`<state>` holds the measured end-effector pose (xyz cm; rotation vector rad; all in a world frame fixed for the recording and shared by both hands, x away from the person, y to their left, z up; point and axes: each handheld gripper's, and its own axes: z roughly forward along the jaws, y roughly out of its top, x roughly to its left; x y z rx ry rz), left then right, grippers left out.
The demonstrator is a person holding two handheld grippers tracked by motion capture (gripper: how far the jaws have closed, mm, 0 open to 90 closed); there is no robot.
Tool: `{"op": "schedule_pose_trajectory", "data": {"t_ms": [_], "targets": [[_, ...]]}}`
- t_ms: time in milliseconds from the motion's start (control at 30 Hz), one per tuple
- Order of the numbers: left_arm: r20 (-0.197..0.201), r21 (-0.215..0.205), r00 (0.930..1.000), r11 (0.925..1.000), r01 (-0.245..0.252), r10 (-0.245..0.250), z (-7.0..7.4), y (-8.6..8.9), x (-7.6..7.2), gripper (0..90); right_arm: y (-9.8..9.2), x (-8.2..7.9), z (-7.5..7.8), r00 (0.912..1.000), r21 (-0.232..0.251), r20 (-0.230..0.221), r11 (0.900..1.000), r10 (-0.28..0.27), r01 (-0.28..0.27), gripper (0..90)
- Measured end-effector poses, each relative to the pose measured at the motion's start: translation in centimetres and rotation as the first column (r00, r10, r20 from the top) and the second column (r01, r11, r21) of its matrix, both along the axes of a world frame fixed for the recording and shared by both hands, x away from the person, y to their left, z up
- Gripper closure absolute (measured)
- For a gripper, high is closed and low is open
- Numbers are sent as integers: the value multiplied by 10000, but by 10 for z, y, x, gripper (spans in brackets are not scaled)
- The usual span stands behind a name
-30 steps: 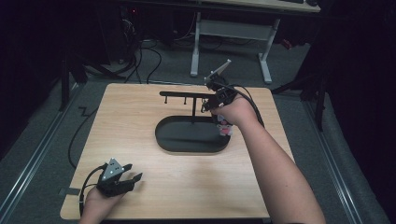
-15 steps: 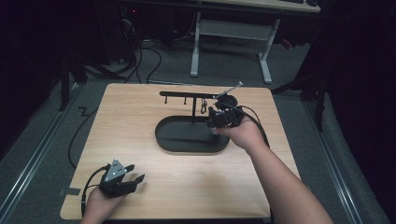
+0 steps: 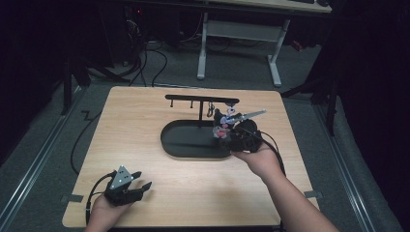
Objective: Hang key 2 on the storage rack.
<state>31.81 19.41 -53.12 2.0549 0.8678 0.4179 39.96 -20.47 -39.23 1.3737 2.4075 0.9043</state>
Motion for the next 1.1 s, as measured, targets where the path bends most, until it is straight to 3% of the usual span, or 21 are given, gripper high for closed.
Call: {"op": "schedule_pose_trajectory", "data": {"t_ms": [67, 100, 267, 600, 700, 1000, 1100], "targets": [[-20, 5, 10000, 10000, 39, -39, 0, -1, 0, 423, -4, -8, -7, 9996, -108, 274, 9999, 20, -17, 475], [-27, -12, 10000, 10000, 51, -51, 0, -2, -1, 423, -6, -10, -10, 9998, -116, 202, 9999, -35, 38, 470], [-83, 10, 9999, 9999, 118, -118, -1, -4, -2, 423, -20, -30, -30, 9982, 142, 520, 9995, -285, 278, 459], [-126, 6, 9994, 9995, 315, -314, -1, -12, -6, 422, -46, -76, -77, 9841, 277, 1600, 9969, -774, 739, 400], [-96, -54, 9991, 9991, 409, -409, 0, -15, -8, 422, -52, -90, -92, 9749, 475, 2020, 9952, -937, 858, 390], [-26, -221, 9981, 9979, 614, -615, 3, -25, -13, 421, -66, -126, -125, 9547, 1022, 2621, 9878, -1410, 1179, 364], [-28, -299, 9980, 9975, 635, -636, 5, -28, -15, 420, -68, -133, -130, 9596, 1366, 2396, 9837, -1473, 1169, 350]]}}
